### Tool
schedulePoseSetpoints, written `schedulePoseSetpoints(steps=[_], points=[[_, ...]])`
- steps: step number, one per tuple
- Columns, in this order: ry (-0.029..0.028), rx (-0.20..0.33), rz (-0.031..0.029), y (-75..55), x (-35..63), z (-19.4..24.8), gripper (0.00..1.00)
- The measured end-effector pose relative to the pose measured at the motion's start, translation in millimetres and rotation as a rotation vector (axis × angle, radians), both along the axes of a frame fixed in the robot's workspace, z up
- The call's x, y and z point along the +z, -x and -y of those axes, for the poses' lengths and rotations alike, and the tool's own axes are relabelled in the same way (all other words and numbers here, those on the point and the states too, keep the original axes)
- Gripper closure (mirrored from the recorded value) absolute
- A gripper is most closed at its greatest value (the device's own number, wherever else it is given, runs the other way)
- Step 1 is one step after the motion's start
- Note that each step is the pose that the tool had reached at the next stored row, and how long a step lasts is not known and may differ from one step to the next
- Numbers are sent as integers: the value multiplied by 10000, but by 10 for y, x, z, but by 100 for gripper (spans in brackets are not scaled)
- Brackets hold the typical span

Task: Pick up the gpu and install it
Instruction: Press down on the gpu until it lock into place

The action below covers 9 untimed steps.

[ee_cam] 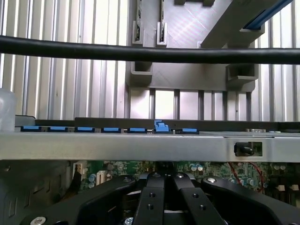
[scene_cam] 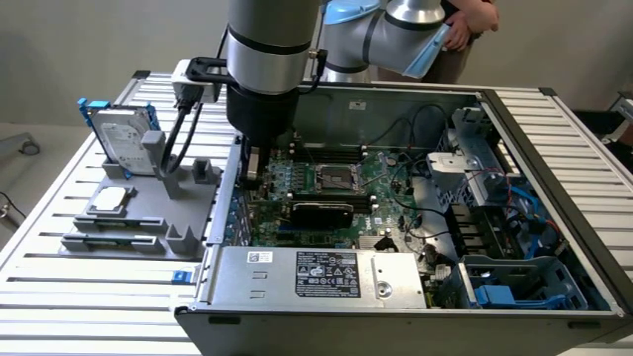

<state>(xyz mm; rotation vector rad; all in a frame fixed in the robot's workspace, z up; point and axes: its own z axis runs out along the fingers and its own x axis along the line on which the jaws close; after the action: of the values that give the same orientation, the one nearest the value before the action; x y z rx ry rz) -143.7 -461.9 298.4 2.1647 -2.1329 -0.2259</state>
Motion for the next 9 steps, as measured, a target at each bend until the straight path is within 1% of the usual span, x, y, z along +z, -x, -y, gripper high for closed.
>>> schedulePoseSetpoints(steps=[5, 9], points=[[1, -30, -1, 3, -14, 0, 89], [-21, -37, 9, -14, -7, -1, 89]])
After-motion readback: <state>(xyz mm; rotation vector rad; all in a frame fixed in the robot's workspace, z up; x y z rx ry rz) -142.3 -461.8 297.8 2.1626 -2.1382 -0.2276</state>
